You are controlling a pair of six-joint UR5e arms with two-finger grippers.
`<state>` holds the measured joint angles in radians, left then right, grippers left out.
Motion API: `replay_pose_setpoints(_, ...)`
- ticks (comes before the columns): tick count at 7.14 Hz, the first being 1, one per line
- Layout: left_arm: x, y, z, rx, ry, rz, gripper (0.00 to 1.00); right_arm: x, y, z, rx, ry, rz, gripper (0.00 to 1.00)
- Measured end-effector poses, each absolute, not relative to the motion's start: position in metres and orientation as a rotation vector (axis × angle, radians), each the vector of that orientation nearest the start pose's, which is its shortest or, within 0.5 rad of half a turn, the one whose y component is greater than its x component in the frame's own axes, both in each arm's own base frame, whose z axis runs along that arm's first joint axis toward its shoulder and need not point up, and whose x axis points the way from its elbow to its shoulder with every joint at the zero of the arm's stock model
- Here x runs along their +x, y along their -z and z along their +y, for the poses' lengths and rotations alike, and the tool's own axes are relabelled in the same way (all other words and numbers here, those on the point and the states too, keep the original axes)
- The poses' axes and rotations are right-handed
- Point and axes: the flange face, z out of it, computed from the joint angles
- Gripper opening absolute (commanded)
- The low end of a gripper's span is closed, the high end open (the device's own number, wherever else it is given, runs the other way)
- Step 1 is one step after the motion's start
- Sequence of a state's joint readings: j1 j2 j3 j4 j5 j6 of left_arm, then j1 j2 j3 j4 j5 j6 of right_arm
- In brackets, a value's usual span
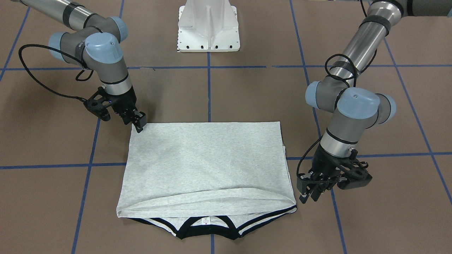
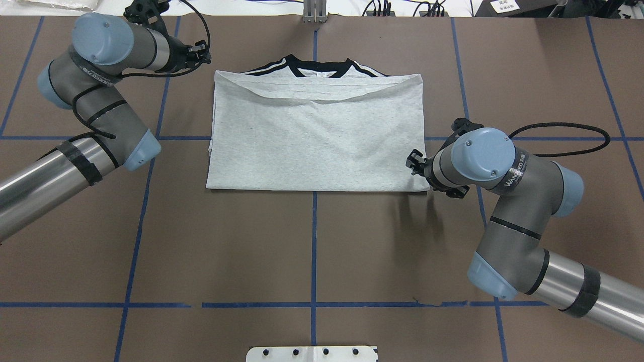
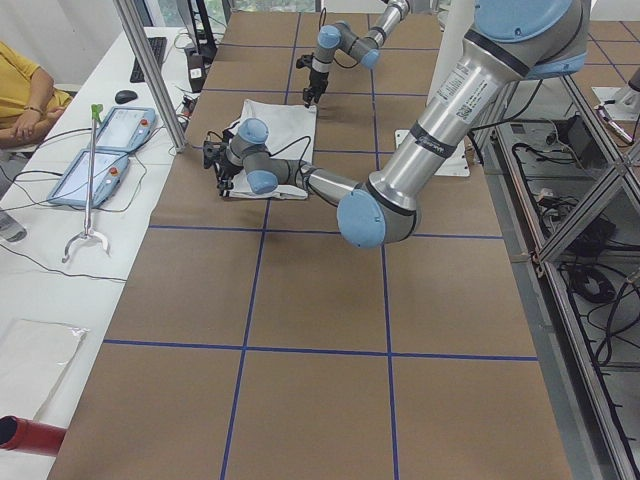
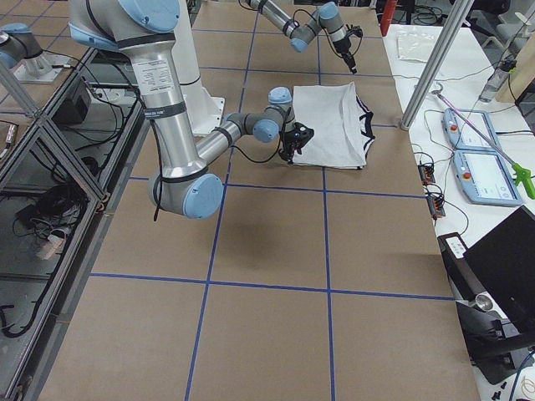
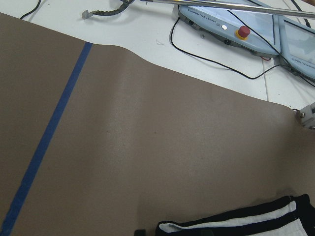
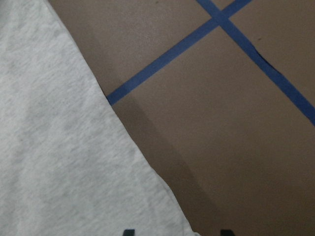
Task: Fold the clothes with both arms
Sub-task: 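Move the right gripper down to the side edge of the folded shirt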
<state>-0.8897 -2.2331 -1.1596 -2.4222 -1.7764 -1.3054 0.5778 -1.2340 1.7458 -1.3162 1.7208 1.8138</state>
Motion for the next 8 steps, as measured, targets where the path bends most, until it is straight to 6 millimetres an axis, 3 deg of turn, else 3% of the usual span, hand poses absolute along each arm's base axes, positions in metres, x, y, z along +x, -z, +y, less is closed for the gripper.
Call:
replay_pose_setpoints(2, 0.3987, -0.3576, -0.6715, 0.449, 0.445, 1.027, 0.48, -0.461, -0.3756, -0.4358, -0.022, -0.731, -0.792, 0.48)
replay_pose_setpoints(3, 0.3987, -0.358, -0.6713, 0.449, 0.445, 1.026, 0.48, -0.4648, -0.3783, -0.4336, -0.03, -0.741, -0.786, 0.12)
replay_pose_setpoints(4, 0.3989, -0.3583, -0.6712, 0.449, 0.445, 1.026, 0.48, -0.4673, -0.3785, -0.4314, -0.037, -0.753, -0.785, 0.0)
replay_pose_setpoints(8, 0.3988, -0.358, -0.6714, 0.448, 0.446, 1.025, 0.48, -0.4646, -0.3718, -0.4294, -0.044, -0.768, -0.801, 0.0)
